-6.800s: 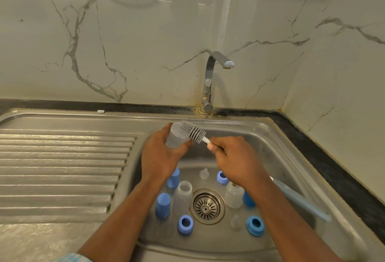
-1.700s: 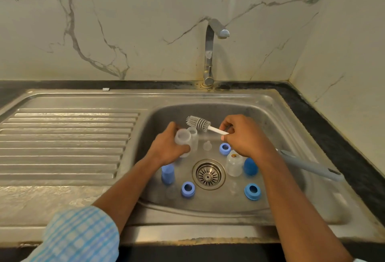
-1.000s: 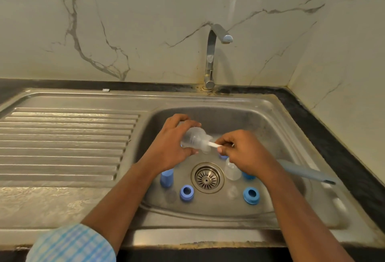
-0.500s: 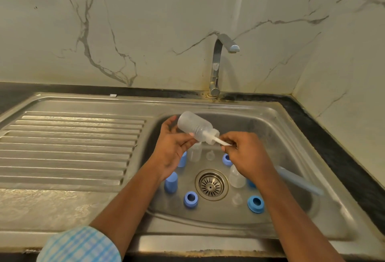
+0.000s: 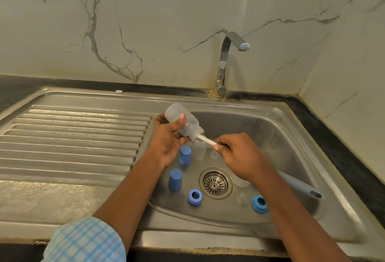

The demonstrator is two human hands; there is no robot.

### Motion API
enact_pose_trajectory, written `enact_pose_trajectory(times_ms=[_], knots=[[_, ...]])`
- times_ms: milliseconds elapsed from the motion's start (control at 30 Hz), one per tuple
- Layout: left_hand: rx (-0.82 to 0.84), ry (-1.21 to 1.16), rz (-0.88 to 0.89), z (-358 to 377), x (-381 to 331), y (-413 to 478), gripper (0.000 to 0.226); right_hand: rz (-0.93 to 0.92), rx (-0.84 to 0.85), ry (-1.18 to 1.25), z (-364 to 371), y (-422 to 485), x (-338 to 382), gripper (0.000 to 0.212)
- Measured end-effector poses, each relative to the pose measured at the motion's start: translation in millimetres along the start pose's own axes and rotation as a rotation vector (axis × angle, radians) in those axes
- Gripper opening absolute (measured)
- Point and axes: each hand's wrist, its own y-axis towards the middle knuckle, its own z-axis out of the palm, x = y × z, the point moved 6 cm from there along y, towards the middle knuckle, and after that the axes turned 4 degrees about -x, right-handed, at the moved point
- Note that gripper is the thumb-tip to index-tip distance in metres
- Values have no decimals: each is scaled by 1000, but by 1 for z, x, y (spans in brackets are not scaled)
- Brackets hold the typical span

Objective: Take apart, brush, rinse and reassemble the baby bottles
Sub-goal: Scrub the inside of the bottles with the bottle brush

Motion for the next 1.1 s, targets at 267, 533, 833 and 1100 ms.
enact_pose_trajectory(times_ms=[267, 533, 833, 1100], knots=[[181, -99, 20, 5, -12, -1, 42, 44, 146, 218, -9, -12, -5, 28], [287, -90, -46, 20, 9, -13, 64, 128, -230, 183, -5, -9, 10, 26], [147, 184, -49, 16, 16, -10, 74, 73, -198, -139, -3, -5, 22, 18], [74, 96, 36, -5, -13, 5, 54, 45, -20, 76, -5, -4, 7, 13]])
